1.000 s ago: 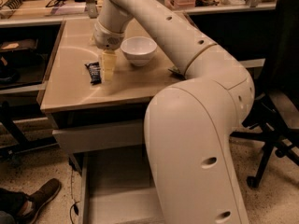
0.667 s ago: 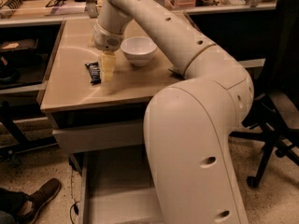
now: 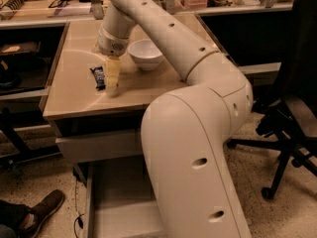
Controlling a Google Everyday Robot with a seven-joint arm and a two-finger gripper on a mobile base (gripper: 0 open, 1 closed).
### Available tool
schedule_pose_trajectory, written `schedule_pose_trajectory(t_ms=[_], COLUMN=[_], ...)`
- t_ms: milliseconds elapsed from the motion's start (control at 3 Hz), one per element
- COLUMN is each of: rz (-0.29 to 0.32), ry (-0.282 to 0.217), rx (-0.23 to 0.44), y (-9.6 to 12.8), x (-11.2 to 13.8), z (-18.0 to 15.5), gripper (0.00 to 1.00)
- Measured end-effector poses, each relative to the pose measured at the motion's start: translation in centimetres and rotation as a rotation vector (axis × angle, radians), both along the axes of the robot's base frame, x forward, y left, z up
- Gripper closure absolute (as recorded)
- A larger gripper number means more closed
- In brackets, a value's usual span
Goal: Place rxbar blueberry into middle drawer
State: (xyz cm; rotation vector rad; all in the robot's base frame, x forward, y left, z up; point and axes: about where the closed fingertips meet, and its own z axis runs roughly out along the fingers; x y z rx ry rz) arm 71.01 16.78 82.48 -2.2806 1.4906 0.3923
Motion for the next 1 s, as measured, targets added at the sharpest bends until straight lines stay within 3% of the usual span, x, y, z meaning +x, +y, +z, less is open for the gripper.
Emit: schedule_pose_trajectory(t_ms=[333, 1000], rz=[0.009, 0.009], ry=[0.017, 0.017], rx=[0.007, 0.007], y=[0.36, 0.36], x=[0.46, 0.47], z=[-0.87, -0.88], gripper=[0.00, 0.42])
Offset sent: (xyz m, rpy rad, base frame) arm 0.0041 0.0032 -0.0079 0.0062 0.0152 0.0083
